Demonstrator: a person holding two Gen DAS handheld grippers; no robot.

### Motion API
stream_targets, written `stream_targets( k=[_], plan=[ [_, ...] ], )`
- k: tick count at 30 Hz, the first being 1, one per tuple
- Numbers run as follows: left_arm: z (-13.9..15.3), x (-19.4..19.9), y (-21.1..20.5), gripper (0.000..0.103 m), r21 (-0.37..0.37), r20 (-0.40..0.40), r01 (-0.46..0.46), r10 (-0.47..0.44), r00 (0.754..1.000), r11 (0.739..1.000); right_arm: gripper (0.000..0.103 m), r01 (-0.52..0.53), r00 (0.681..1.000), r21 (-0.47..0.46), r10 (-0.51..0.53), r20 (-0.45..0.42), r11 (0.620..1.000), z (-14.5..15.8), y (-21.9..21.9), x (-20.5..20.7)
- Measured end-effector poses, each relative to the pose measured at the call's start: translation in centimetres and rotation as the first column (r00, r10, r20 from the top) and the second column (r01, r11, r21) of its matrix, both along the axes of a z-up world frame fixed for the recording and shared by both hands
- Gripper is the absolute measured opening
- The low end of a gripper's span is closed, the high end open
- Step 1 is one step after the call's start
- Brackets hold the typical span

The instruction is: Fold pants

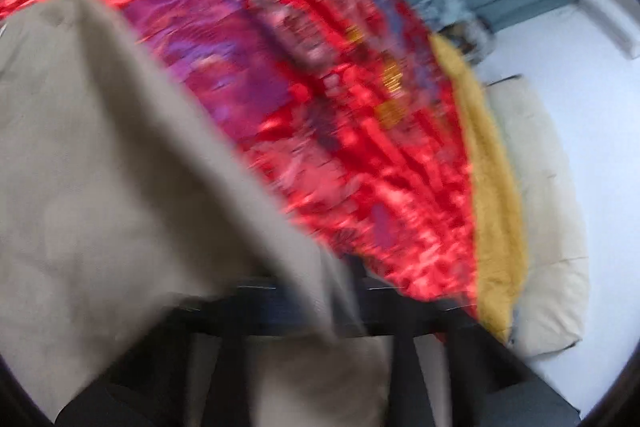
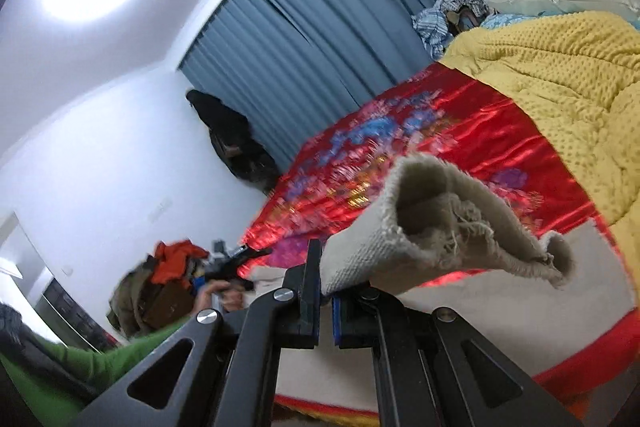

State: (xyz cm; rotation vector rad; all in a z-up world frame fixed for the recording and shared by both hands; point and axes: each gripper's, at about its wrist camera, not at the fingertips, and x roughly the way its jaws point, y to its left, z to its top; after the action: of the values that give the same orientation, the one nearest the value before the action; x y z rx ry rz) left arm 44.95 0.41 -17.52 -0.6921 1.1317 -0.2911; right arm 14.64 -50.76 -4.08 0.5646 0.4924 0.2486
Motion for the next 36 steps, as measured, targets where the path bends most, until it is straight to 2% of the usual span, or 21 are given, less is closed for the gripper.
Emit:
stream_targets(
  k=[3, 5, 7, 8, 9, 11, 12, 13, 14, 15, 16, 18, 19, 21, 22, 24, 26, 28, 29, 31, 36],
  plan=[
    [1.1, -1.3, -0.1, 0.005, 0.015, 0.020, -0.001, 0.001, 1.000, 1.000, 0.004, 0.074, 0.974, -0.071, -0.087, -0.208, 0.995, -4.0, -3.1, 4.1],
    [4.0, -2.5, -0.1, 0.005, -0.016, 0.105, -0.012, 0.014, 0.994, 1.000, 0.004, 0.083, 0.970, -0.102, -0.103, -0.218, 0.991, -4.9, -4.3, 6.5],
    [8.0, -4.6, 0.7, 0.005, -0.064, 0.228, -0.025, 0.039, 0.973, 0.998, 0.004, 0.074, 0.988, -0.124, -0.089, -0.126, 0.990, -2.8, -4.3, 7.5],
    [10.2, -6.2, 1.3, 0.005, -0.069, 0.299, -0.034, 0.053, 0.953, 0.997, 0.004, 0.060, 0.996, -0.131, -0.068, -0.056, 0.990, -1.2, -4.0, 7.4],
    [11.8, -7.8, 1.8, 0.005, -0.058, 0.359, -0.041, 0.059, 0.931, 0.997, 0.004, 0.031, 0.999, -0.143, -0.028, 0.023, 0.989, 0.7, -3.8, 6.8],
    [12.8, -11.8, 2.4, 0.009, 0.021, 0.427, -0.064, 0.049, 0.903, 0.998, 0.004, -0.022, 0.998, -0.168, 0.032, 0.059, 0.986, 1.8, -3.5, 5.6],
    [12.1, -13.1, 2.4, 0.010, 0.057, 0.423, -0.067, 0.037, 0.905, 0.996, 0.004, -0.061, 0.997, -0.184, 0.067, 0.028, 0.981, 1.3, -3.8, 5.0],
    [10.6, -14.5, 2.1, 0.014, 0.099, 0.399, -0.070, 0.025, 0.917, 0.993, 0.004, -0.080, 0.996, -0.195, 0.074, -0.042, 0.978, -0.3, -4.3, 4.5],
    [7.9, -16.0, 1.5, 0.019, 0.138, 0.347, -0.066, 0.014, 0.938, 0.988, 0.005, -0.080, 0.994, -0.198, 0.062, -0.094, 0.977, -1.8, -4.6, 4.1],
    [4.6, -17.0, 0.9, 0.020, 0.164, 0.270, -0.044, -0.003, 0.963, 0.985, 0.005, -0.064, 0.976, -0.193, 0.021, -0.219, 0.979, -5.4, -5.7, 3.9],
    [0.7, -17.7, 0.0, 0.019, 0.185, 0.161, 0.007, -0.037, 0.986, 0.983, 0.005, -0.050, 0.957, -0.189, -0.008, -0.291, 0.981, -7.4, -6.3, 3.8],
    [-3.9, -18.5, -1.1, 0.010, 0.212, 0.025, 0.051, -0.058, 0.998, 0.976, 0.005, 0.018, 0.877, -0.169, -0.096, -0.470, 0.985, -13.8, -8.4, 3.6],
    [-4.9, -18.9, -1.3, 0.009, 0.207, 0.013, 0.057, -0.061, 0.998, 0.977, 0.006, 0.034, 0.862, -0.149, -0.105, -0.496, 0.988, -15.1, -8.9, 3.7],
    [-4.4, -19.2, -1.5, 0.009, 0.208, 0.050, 0.063, -0.074, 0.996, 0.976, 0.017, 0.085, 0.844, -0.103, -0.127, -0.521, 0.991, -17.1, -9.7, 3.0],
    [-3.9, -18.8, -1.4, 0.009, 0.205, 0.069, 0.068, -0.084, 0.994, 0.976, 0.020, 0.110, 0.849, -0.084, -0.138, -0.509, 0.990, -17.2, -9.9, 2.5],
    [-3.6, -17.9, -1.1, 0.020, 0.188, 0.089, 0.060, -0.078, 0.993, 0.980, 0.028, 0.128, 0.869, -0.029, -0.126, -0.478, 0.991, -17.1, -10.3, 2.1],
    [-3.9, -17.1, -0.1, 0.062, 0.159, 0.063, 0.015, -0.025, 0.998, 0.987, 0.042, 0.154, 0.873, -0.005, -0.138, -0.467, 0.988, -17.1, -11.1, 2.7],
    [-3.6, -17.3, 1.1, 0.071, 0.088, 0.081, -0.057, 0.050, 0.996, 0.994, 0.043, 0.191, 0.876, 0.037, -0.154, -0.456, 0.981, -17.2, -11.5, 2.2],
    [-3.3, -17.4, 1.8, 0.081, 0.068, 0.094, -0.084, 0.077, 0.993, 0.994, 0.043, 0.201, 0.877, 0.053, -0.156, -0.455, 0.978, -16.8, -11.0, 2.6],
    [-2.4, -17.3, 3.0, 0.087, 0.078, 0.144, -0.128, 0.116, 0.983, 0.989, 0.043, 0.220, 0.878, 0.085, -0.160, -0.451, 0.972, -17.0, -11.2, 2.5],
    [-1.6, -14.1, 4.4, 0.087, 0.089, 0.181, -0.173, 0.155, 0.971, 0.981, 0.043, 0.217, 0.879, 0.090, -0.154, -0.452, 0.972, -17.1, -11.2, 2.6]
  ],
)
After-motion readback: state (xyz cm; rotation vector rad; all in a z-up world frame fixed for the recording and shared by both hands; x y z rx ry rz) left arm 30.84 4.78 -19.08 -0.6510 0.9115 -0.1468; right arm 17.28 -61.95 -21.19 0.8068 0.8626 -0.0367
